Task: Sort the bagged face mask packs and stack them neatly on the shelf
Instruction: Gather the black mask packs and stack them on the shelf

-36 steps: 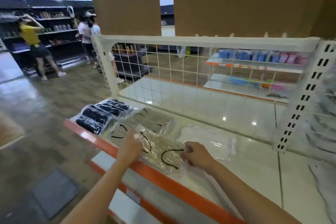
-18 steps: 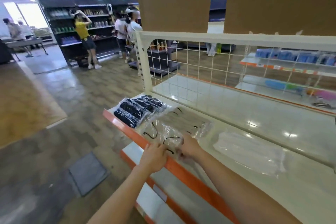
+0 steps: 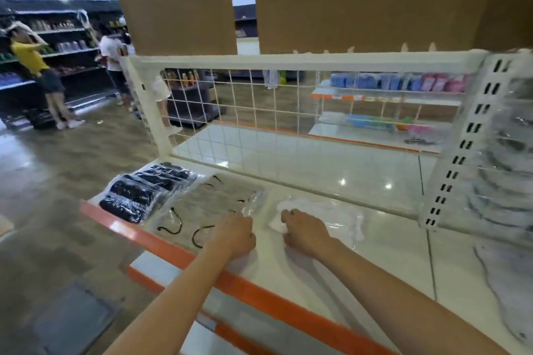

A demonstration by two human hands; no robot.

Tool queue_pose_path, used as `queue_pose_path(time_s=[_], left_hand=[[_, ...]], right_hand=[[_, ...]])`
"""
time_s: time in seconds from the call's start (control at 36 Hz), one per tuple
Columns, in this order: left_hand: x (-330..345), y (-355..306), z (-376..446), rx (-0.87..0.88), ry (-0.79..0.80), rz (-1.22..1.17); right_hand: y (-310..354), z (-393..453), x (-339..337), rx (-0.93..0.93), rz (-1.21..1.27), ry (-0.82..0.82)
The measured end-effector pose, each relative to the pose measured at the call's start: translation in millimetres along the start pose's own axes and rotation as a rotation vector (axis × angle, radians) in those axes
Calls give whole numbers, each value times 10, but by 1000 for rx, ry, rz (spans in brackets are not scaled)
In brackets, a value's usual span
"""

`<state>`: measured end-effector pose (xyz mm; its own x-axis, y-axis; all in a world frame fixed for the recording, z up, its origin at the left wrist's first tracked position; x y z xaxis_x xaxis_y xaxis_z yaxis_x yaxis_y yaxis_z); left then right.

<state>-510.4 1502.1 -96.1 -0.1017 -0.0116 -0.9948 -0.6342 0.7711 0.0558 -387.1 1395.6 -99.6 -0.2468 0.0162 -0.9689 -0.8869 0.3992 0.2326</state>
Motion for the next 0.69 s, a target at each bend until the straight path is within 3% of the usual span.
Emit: queue_pose_path(time_s=[0.14,0.42,0.69], left_hand=[[15,-842,203,169,-31,77],[-169,-2830,191,563,-105,-85],[-149,-4428,-191,785,-29,-199]], right_hand=[[-594,-479,-185,94,-58,-32],[-2157,-1793,-414,468,-45,-67],[-3343,-3367,-384,854,-23,-144]])
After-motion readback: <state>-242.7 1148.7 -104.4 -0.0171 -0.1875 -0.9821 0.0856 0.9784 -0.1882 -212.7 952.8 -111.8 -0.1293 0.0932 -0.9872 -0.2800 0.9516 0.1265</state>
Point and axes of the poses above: each hand's wrist, its own z-axis towards the middle knuckle, its own x-axis out of the palm, y = z × x, the point moved 1 cm from there along z, towards the middle knuckle
